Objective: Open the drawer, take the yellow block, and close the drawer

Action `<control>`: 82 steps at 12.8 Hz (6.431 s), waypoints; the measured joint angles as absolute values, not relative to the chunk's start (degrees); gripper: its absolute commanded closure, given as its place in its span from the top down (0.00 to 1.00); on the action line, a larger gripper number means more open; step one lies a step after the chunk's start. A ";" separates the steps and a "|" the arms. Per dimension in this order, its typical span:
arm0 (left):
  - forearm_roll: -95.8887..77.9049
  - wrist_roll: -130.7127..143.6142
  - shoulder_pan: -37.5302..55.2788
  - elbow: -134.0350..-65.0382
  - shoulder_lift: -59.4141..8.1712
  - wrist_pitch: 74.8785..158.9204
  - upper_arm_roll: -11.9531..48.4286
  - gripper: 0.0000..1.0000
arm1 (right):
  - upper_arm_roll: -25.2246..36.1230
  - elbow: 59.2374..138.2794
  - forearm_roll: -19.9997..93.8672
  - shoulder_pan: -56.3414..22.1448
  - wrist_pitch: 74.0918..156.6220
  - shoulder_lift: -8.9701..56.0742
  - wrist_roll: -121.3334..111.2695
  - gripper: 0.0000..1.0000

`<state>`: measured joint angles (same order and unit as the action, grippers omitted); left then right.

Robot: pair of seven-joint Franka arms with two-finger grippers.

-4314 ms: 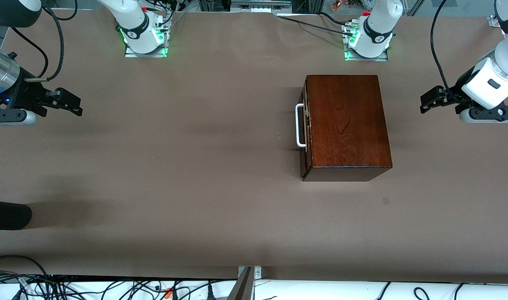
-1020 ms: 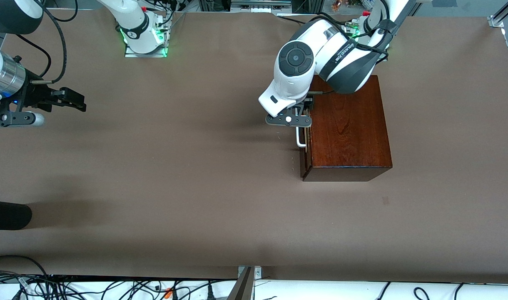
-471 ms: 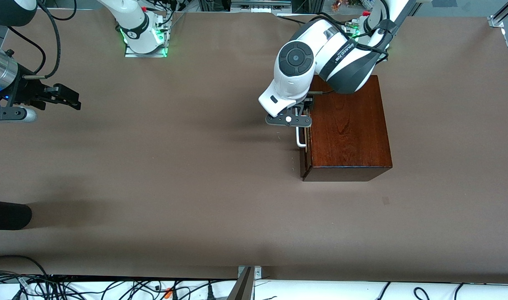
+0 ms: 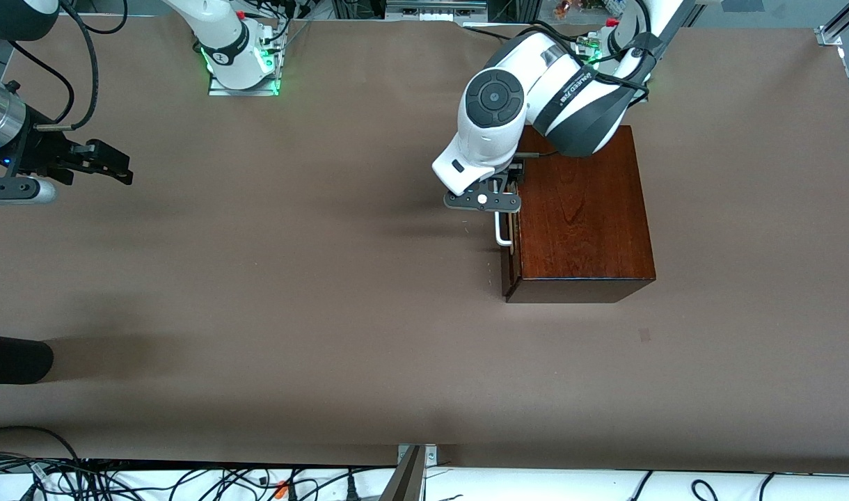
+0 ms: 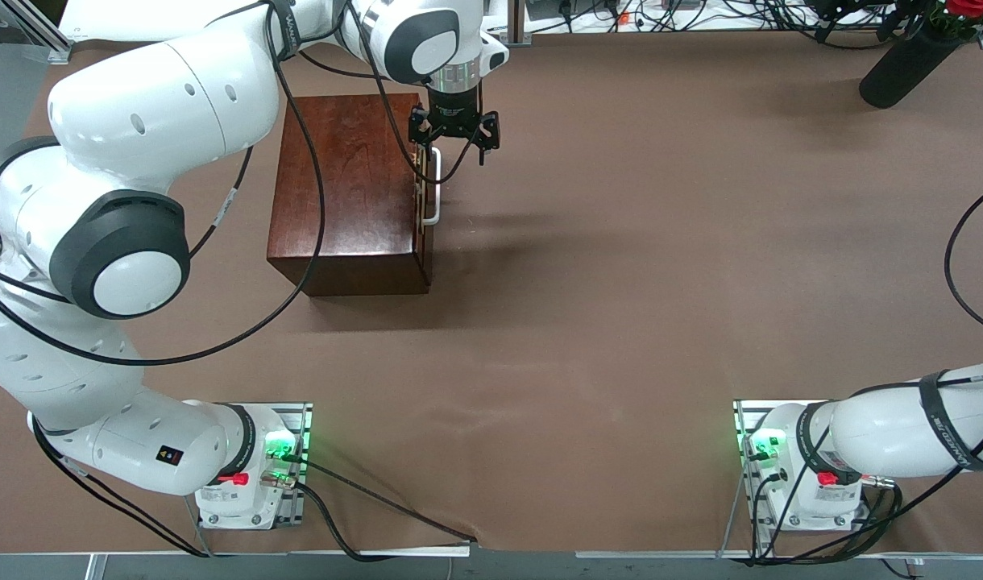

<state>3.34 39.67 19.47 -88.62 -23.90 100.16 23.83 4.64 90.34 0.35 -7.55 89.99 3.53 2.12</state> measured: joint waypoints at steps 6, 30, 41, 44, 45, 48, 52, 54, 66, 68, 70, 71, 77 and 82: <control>13.66 50.49 22.79 -89.10 -27.38 103.33 23.95 1.00 | 4.45 90.32 0.35 -7.63 91.36 5.22 2.12 1.00; 20.01 54.78 25.58 -89.39 -33.68 104.52 22.25 1.00 | 4.24 90.29 0.35 -7.63 91.13 5.23 1.99 1.00; 20.10 57.05 25.89 -89.73 -34.72 103.31 22.23 1.00 | 4.24 90.28 0.35 -7.63 91.13 5.22 1.99 1.00; 20.10 57.07 25.90 -89.99 -34.81 103.21 22.24 1.00 | 4.24 90.28 0.35 -7.63 91.13 5.23 1.99 1.00; 20.10 57.08 25.90 -90.06 -34.90 103.21 22.25 1.00 | 4.24 90.28 0.35 -7.63 91.13 5.22 1.99 1.00; 20.10 57.15 25.91 -90.10 -35.30 104.29 22.30 1.00 | 4.24 90.28 0.35 -7.63 91.13 5.23 1.99 1.00; 20.10 57.82 25.90 -90.10 -35.33 105.04 22.37 1.00 | 4.24 90.28 0.35 -7.63 91.13 5.23 1.99 1.00; 18.81 58.42 25.90 -90.03 -35.32 106.79 22.46 1.00 | 4.24 90.29 0.35 -7.63 91.13 5.23 1.99 1.00; 13.12 62.58 27.93 -88.41 -36.28 114.66 22.23 1.00 | 4.25 90.28 0.35 -7.63 91.17 5.23 1.99 1.00; 12.54 62.99 28.44 -87.23 -36.89 115.32 22.34 1.00 | 4.27 90.28 0.35 -7.63 91.16 5.23 1.99 1.00; 12.35 63.31 29.08 -86.11 -37.43 115.70 22.37 1.00 | 4.27 90.28 0.35 -7.63 91.16 5.23 1.99 1.00; 12.35 63.32 29.16 -85.89 -37.52 115.71 22.39 1.00 | 4.28 90.28 0.35 -7.62 91.16 5.23 1.99 1.00; 12.34 61.06 29.37 -80.43 -37.41 107.19 22.77 1.00 | 4.28 90.28 0.35 -7.62 91.17 5.23 1.99 1.00; 12.35 51.58 24.90 -70.62 -34.73 92.71 22.27 1.00 | 4.27 90.27 0.35 -7.62 91.16 5.23 1.99 1.00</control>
